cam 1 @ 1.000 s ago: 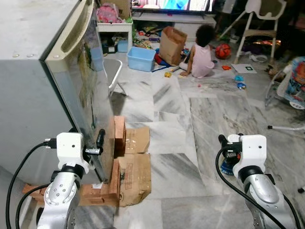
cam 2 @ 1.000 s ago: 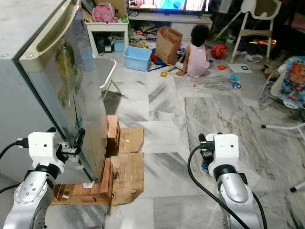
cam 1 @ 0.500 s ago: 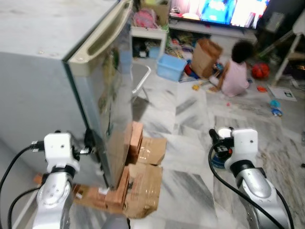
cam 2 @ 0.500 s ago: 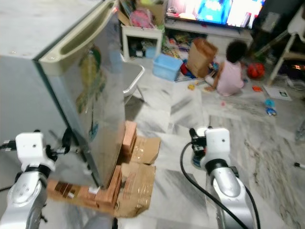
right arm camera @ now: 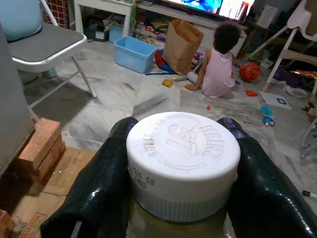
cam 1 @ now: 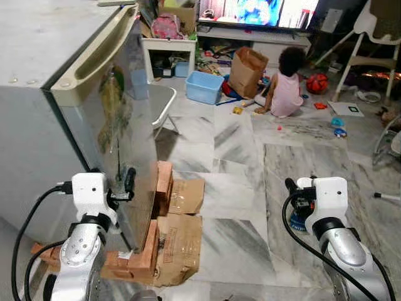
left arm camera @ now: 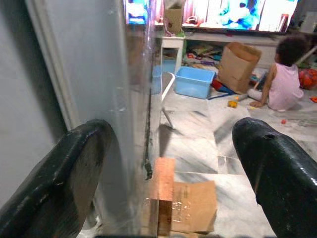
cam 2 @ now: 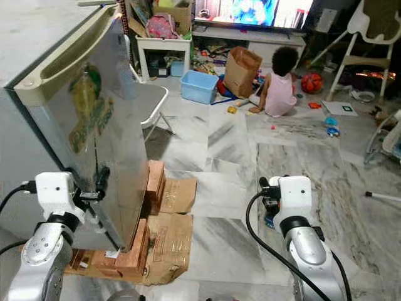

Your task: Restocking fridge

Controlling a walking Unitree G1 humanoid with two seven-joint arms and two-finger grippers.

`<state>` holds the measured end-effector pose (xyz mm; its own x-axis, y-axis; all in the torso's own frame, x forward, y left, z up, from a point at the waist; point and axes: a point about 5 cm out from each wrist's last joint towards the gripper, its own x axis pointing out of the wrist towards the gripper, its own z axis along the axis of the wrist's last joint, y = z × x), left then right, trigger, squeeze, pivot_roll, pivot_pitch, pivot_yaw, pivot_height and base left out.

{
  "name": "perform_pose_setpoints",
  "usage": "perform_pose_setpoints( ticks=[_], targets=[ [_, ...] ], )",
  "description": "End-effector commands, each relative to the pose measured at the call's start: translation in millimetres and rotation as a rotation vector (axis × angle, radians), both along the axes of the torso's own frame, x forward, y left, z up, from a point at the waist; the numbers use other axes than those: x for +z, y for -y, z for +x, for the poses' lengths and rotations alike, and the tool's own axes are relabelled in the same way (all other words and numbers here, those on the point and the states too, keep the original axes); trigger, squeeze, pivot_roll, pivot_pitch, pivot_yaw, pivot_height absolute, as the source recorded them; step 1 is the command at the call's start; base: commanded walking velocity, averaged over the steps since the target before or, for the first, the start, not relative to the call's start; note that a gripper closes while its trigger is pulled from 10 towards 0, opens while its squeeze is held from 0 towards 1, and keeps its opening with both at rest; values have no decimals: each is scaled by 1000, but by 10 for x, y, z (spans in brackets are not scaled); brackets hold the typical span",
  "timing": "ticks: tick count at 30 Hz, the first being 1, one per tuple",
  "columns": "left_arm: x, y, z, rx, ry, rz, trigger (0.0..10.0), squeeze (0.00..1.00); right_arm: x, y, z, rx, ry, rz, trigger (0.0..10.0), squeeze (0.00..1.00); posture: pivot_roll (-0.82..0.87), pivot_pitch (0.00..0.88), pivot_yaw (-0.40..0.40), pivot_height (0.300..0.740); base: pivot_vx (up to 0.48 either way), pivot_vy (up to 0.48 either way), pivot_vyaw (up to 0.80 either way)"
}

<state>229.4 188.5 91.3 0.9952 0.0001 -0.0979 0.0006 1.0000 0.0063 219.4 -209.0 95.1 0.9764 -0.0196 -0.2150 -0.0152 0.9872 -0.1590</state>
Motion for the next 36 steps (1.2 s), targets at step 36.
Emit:
perform_pose_setpoints(
  ticks=[36],
  targets=[
    [119, -406, 497, 131, 56, 93, 10000, 0, -138, 194, -213, -66, -128, 11, 10000, 0, -3, 0, -46, 740, 0, 0, 0]
  ],
)
